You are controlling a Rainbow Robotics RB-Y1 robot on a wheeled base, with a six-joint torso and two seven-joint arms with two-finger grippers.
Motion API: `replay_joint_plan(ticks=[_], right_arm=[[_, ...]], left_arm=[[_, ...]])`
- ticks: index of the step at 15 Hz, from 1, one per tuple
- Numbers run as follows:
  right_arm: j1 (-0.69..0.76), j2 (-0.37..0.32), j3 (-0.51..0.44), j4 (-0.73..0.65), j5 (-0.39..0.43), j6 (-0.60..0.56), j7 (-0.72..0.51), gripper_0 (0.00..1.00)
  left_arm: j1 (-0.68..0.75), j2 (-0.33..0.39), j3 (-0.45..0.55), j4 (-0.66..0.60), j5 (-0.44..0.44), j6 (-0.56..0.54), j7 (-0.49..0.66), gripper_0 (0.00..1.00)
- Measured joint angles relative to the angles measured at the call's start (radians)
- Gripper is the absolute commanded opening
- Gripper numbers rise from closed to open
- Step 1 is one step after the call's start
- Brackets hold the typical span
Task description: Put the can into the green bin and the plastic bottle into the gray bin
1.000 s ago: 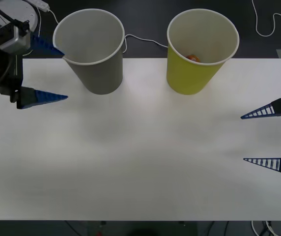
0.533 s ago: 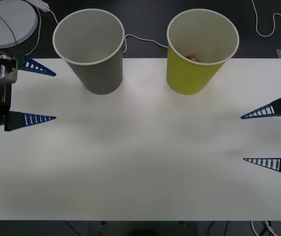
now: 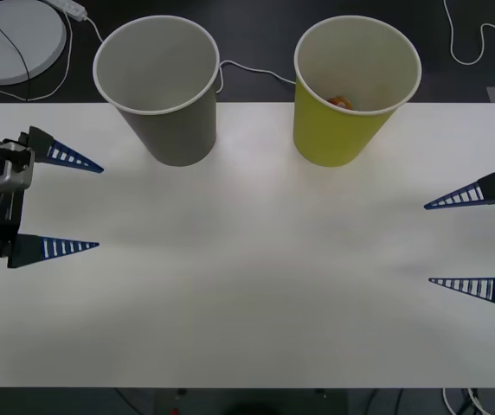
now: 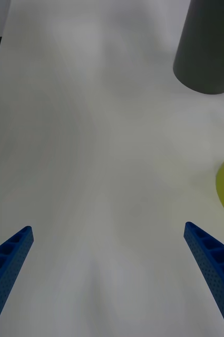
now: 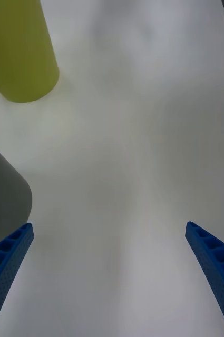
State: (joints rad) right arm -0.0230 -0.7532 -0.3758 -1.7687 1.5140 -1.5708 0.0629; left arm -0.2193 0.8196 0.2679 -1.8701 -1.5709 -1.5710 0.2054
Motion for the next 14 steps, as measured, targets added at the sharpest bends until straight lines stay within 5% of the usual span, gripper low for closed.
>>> replay_joint_plan(ticks=[5,9,14], right_arm=[[0.000,0.000,0.000,0.000,0.000,0.000,0.000,1.00],[0.000,0.000,0.000,0.000,0.000,0.000,0.000,1.00],[0.000,0.000,0.000,0.000,0.000,0.000,0.000,1.00]], left_arm=[[0.053,0.010,-0.043,-0.002,0.012,0.000,-0.023,1.00],[0.067,0.110,-0.106,-0.029,0.027,0.000,-0.024,1.00],[0.069,0.115,-0.102,-0.029,0.016,0.000,-0.017,1.00]])
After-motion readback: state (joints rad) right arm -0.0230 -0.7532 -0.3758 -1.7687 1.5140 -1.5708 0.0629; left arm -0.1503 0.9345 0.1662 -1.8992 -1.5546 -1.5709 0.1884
